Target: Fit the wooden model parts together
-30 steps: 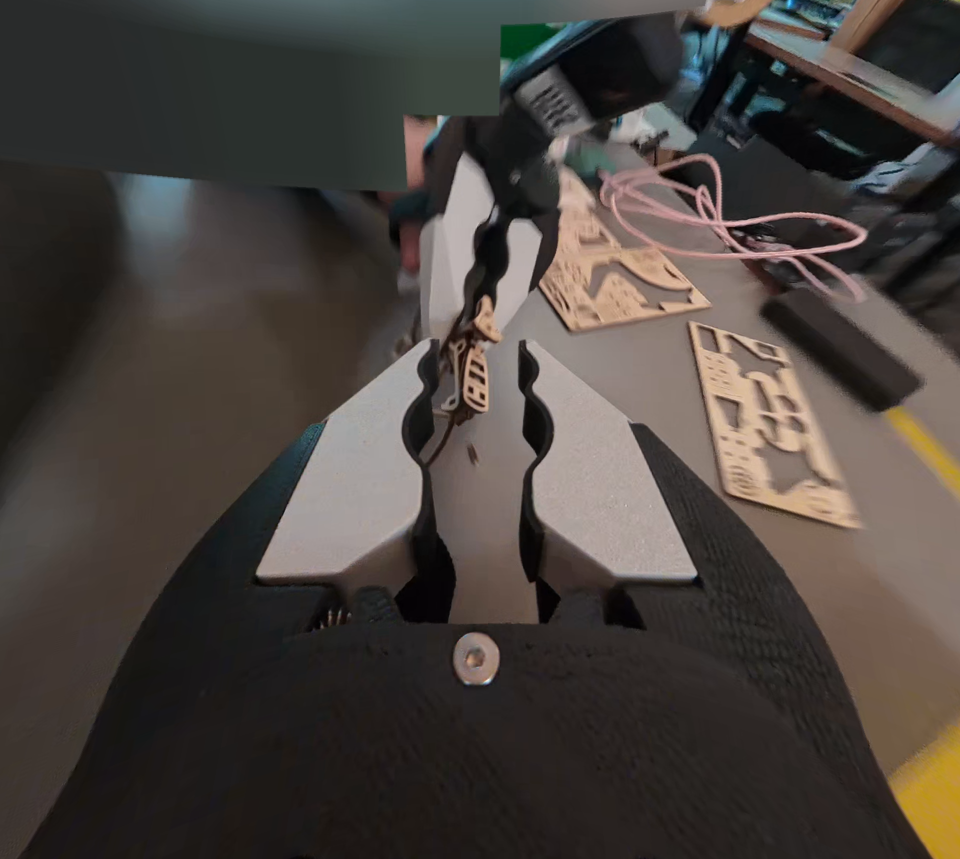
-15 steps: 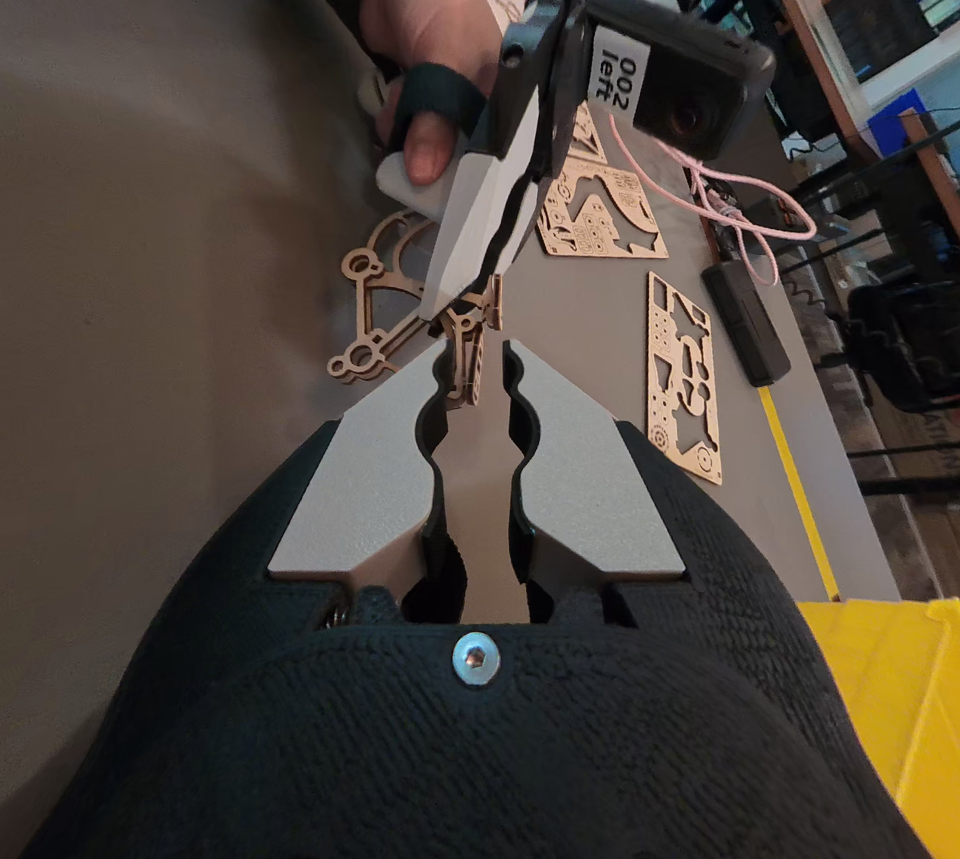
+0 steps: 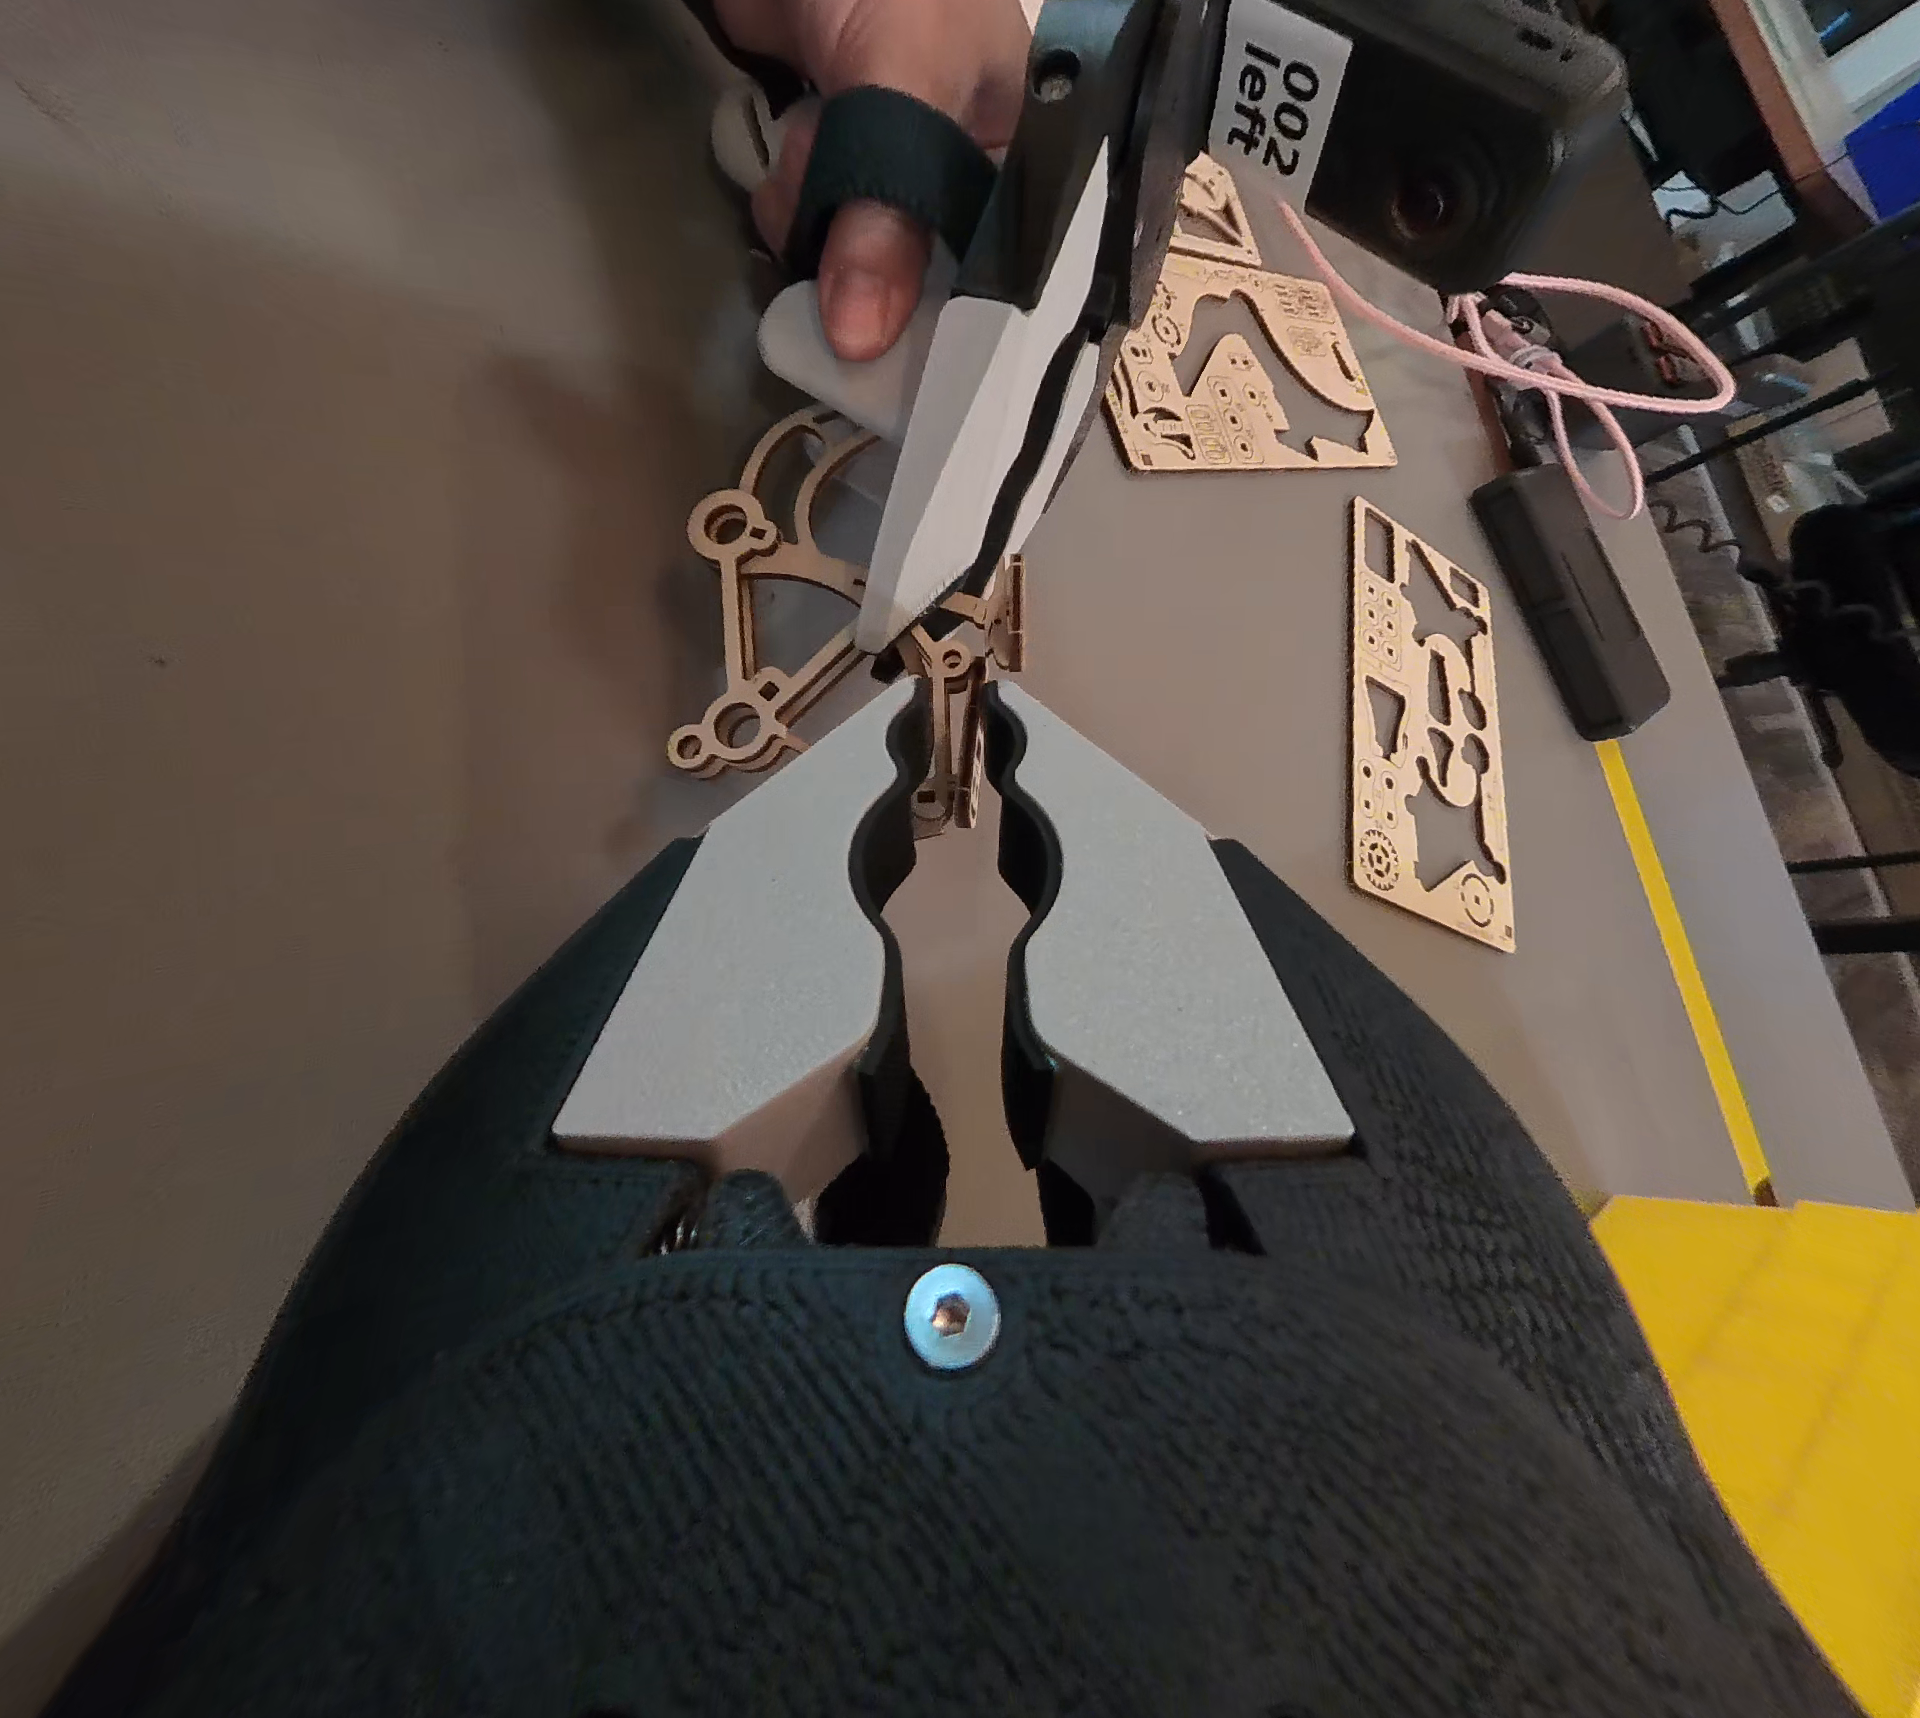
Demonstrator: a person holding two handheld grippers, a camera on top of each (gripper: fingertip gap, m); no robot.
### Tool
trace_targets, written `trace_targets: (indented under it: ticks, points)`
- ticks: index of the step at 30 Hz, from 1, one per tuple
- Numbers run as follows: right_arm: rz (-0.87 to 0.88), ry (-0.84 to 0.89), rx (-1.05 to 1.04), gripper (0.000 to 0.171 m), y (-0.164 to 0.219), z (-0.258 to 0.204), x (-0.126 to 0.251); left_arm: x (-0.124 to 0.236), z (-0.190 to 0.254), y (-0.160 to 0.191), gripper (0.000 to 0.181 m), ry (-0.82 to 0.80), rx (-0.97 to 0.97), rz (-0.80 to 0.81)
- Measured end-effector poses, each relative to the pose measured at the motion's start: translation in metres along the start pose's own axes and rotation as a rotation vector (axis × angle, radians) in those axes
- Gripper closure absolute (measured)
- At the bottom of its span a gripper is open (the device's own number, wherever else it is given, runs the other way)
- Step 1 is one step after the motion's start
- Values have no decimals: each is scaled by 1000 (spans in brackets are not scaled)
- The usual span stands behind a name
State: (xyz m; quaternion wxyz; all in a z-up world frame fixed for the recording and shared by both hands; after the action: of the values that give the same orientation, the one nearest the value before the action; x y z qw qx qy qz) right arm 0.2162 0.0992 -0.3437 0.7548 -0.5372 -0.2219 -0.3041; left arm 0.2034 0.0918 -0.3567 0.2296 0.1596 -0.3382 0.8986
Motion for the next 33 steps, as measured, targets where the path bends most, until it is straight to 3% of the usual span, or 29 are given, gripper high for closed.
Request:
trace_targets:
  ticks: [13,25,33]
  points:
    - [-19,-64,-65,164,8,-4,-5,-5,-5,6,174,-20,27,-54]
    - [-135,0,-70,142,13,1,-1,-6,-5,5,174,-6,50,-64]
    - [-209,-17,-62,147,15,-5,-8,-6,-4,5,174,0,55,-68]
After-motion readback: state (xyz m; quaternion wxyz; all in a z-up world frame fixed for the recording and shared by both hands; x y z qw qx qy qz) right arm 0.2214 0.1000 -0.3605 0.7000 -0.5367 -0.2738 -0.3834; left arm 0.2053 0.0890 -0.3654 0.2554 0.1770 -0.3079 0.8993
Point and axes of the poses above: each gripper's, where its closed fingertips meet, x back along the fingers, y out of its underside, z = x × y across the jaws, the point moved 1 cm from there along x, back along the fingers, and after that the axes turned 15 degrees about -y, right-handed, at the moved point
